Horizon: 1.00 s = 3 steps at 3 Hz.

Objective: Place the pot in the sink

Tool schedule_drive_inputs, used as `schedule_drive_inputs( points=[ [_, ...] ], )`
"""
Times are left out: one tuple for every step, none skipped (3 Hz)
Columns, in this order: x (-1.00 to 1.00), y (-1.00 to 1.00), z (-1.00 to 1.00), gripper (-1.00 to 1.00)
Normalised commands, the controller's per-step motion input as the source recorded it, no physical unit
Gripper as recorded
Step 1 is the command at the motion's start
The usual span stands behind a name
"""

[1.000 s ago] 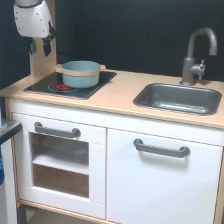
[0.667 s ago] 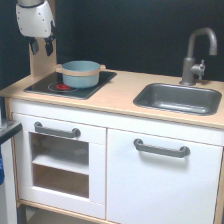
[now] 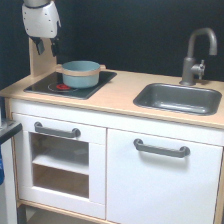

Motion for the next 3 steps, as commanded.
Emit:
schedule_drive_inputs(
  points=[
    [0.58, 0.60, -0.32, 1.00],
    [0.35, 0.61, -0.67, 1.00],
    [0.01, 0.50, -0.92, 1.00]
  ],
)
